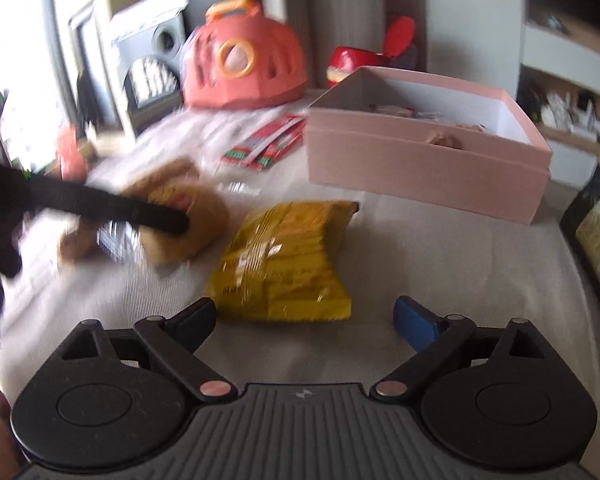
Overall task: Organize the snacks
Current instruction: 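Grasp the yellow crinkly bag with the right tool while the left tool holds the bun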
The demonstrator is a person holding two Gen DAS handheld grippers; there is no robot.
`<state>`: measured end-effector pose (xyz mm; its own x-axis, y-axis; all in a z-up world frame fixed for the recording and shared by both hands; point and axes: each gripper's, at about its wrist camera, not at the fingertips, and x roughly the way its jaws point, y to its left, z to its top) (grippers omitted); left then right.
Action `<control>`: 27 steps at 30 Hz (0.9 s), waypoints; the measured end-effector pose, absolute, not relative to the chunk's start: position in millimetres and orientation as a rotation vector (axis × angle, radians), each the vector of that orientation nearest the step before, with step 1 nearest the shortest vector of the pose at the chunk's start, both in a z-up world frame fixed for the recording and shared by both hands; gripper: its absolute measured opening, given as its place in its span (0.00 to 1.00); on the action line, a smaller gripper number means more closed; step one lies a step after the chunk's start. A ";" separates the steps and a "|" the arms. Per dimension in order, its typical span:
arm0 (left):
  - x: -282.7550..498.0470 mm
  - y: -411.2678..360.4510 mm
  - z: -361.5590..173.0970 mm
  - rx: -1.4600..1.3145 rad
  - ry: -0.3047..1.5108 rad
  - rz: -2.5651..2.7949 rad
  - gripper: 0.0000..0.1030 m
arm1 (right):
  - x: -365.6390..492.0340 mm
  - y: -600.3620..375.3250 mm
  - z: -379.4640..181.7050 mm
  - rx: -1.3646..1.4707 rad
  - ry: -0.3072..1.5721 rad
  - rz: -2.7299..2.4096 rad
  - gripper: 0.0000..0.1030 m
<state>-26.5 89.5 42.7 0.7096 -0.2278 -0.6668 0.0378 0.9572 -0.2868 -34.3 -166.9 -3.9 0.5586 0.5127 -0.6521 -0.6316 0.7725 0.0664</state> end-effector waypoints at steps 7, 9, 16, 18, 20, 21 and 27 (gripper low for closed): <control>-29.9 91.6 40.8 -0.263 0.759 -0.120 0.53 | -51.8 -161.8 20.1 -0.267 0.616 0.666 0.86; -31.0 88.8 40.4 -0.249 0.755 -0.116 0.54 | -49.8 -158.0 24.1 -0.261 0.581 0.633 0.86; -31.5 85.1 38.9 -0.243 0.751 -0.105 0.55 | -41.2 -152.1 13.9 -0.365 0.594 0.585 0.86; -31.7 82.6 38.2 -0.227 0.749 -0.100 0.57 | -46.1 -159.7 10.7 -0.398 0.576 0.561 0.86; -31.9 80.5 37.6 -0.214 0.748 -0.097 0.58 | -48.9 -167.1 12.8 -0.397 0.579 0.553 0.86; -31.8 79.7 37.4 -0.210 0.748 -0.096 0.58 | -49.6 -170.1 15.6 -0.382 0.579 0.559 0.86; -33.6 80.1 36.7 -0.213 0.745 -0.096 0.58 | -57.7 -163.6 32.9 -0.316 0.487 0.640 0.86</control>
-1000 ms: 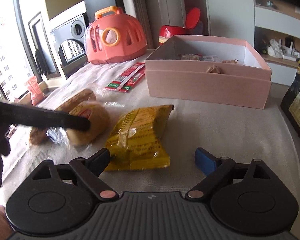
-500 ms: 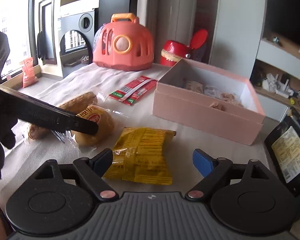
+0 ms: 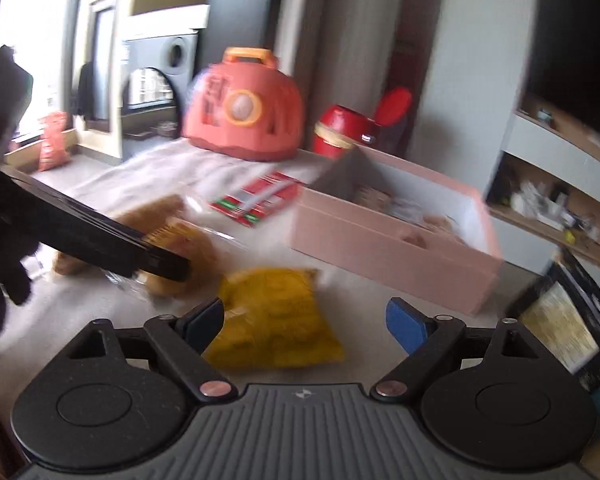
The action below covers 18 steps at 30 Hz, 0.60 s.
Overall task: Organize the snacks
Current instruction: 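Grasp the yellow crinkly bag with the right tool while the left tool holds the bun, then carry the bun and yellow bag into the pink box and open both tools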
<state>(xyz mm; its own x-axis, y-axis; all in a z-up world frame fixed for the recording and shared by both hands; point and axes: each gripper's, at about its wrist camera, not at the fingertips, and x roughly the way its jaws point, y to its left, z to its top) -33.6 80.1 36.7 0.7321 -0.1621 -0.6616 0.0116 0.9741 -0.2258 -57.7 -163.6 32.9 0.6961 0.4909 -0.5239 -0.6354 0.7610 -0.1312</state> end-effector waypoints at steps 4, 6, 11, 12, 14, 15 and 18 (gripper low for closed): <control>-33.6 81.9 37.0 -0.222 0.748 -0.097 0.58 | -45.5 -136.4 21.7 -0.396 0.549 0.686 0.86; -33.1 81.5 37.1 -0.224 0.748 -0.091 0.58 | -37.3 -126.7 16.1 -0.417 0.572 0.686 0.86; -31.7 80.0 37.6 -0.219 0.755 -0.081 0.60 | -15.1 -120.6 13.3 -0.380 0.606 0.661 0.83; -31.0 79.6 37.8 -0.219 0.759 -0.078 0.60 | -10.6 -121.5 13.3 -0.360 0.631 0.673 0.81; -29.7 78.9 38.5 -0.217 0.767 -0.075 0.60 | -3.2 -124.0 12.6 -0.318 0.688 0.703 0.68; -29.0 78.9 38.7 -0.216 0.770 -0.075 0.60 | -1.1 -125.3 12.2 -0.302 0.710 0.711 0.68; -29.4 78.2 38.9 -0.212 0.775 -0.076 0.59 | -3.8 -133.5 15.2 -0.282 0.715 0.703 0.66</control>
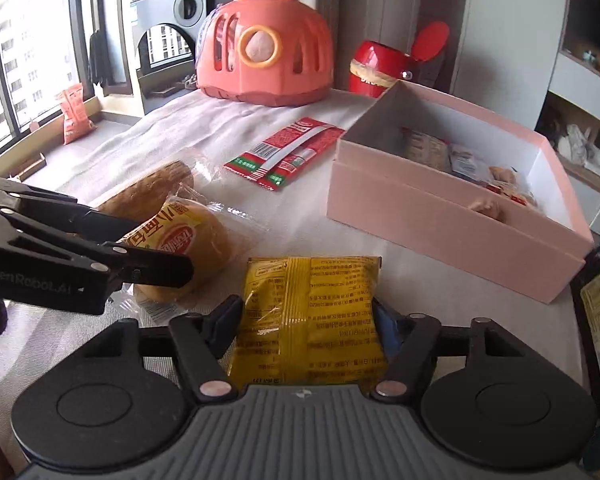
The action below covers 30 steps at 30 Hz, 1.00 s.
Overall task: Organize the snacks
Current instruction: 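Carry the bun and yellow bag into the pink box and open both tools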
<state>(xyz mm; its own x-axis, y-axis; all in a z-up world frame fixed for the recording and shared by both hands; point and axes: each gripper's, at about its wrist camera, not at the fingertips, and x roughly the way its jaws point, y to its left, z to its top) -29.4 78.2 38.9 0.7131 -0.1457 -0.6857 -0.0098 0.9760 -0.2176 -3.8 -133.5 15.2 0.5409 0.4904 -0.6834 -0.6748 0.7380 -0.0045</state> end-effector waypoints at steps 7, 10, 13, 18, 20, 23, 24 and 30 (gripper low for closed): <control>-32.0 69.9 42.0 -0.188 0.786 -0.120 0.56 | -25.3 -167.5 28.5 -0.294 0.664 0.644 0.66; -37.9 57.9 46.1 -0.177 0.778 -0.202 0.54 | -29.5 -182.6 34.1 -0.287 0.652 0.605 0.66; -45.0 45.8 60.7 -0.151 0.729 -0.251 0.54 | -31.8 -199.0 42.3 -0.258 0.632 0.572 0.66; -38.3 53.0 127.5 -0.192 0.549 -0.291 0.54 | -28.1 -229.3 80.0 -0.160 0.527 0.530 0.65; -21.0 54.3 161.0 -0.193 0.477 -0.310 0.54 | -18.6 -241.8 109.4 -0.105 0.452 0.519 0.65; 20.2 48.8 191.7 -0.208 0.403 -0.330 0.54 | 7.2 -255.2 153.1 -0.019 0.352 0.480 0.66; 38.3 45.9 195.0 -0.221 0.397 -0.336 0.54 | 19.5 -256.8 163.9 -0.001 0.336 0.467 0.66; 154.4 39.3 144.3 -0.446 0.597 -0.370 0.52 | 107.2 -242.9 179.4 0.077 0.401 0.405 0.66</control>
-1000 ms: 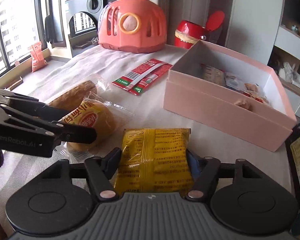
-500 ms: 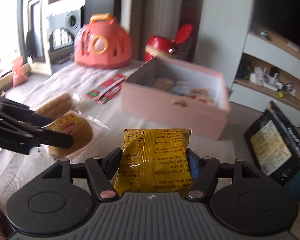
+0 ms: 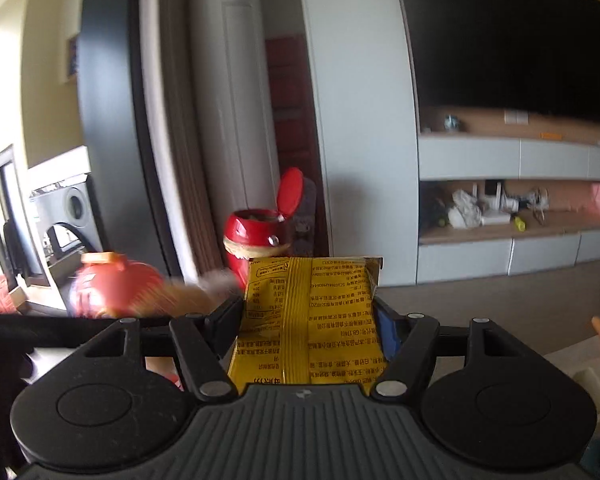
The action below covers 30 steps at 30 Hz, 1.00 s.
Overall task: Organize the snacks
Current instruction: 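Carry the bun and yellow bag into the pink box and open both tools, then grasp the long wafer stick with the left tool while the right tool grasps the red strip packet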
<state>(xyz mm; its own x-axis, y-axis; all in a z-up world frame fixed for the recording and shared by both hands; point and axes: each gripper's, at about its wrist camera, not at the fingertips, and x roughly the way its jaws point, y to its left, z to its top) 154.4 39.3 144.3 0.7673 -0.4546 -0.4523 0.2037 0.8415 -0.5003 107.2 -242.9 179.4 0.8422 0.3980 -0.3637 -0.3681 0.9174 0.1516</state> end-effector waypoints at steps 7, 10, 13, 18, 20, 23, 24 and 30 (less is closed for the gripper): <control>141.5 78.3 113.0 -0.446 0.611 -0.331 0.51 | 181.7 -206.3 133.9 0.061 0.609 0.449 0.66; 109.7 107.6 110.3 -0.382 0.592 -0.253 0.52 | 177.3 -204.6 125.9 0.057 0.589 0.424 0.67; 72.2 130.1 103.1 -0.363 0.594 -0.148 0.52 | 167.6 -195.4 119.5 0.068 0.604 0.447 0.68; 11.6 154.1 77.2 -0.327 0.654 0.006 0.52 | 143.3 -149.6 114.4 0.000 0.652 0.532 0.68; -9.6 157.0 70.0 -0.313 0.666 0.018 0.52 | 129.8 -127.1 112.1 -0.021 0.678 0.575 0.68; -33.2 154.8 63.2 -0.274 0.692 0.018 0.52 | 114.5 -84.1 106.5 -0.057 0.729 0.651 0.69; -37.4 150.4 60.8 -0.256 0.705 0.022 0.52 | 111.9 -68.0 103.6 -0.072 0.748 0.664 0.69; -48.4 140.4 46.3 -0.174 0.751 -0.009 0.53 | 132.1 3.8 80.5 -0.037 0.935 0.589 0.69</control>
<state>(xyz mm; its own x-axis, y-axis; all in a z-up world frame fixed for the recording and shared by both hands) -48.4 140.4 46.3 0.7316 -0.0703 -0.6781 -0.0541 0.9855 -0.1605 132.1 3.8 80.5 0.4497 0.4604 -0.7654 -0.4912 0.8431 0.2186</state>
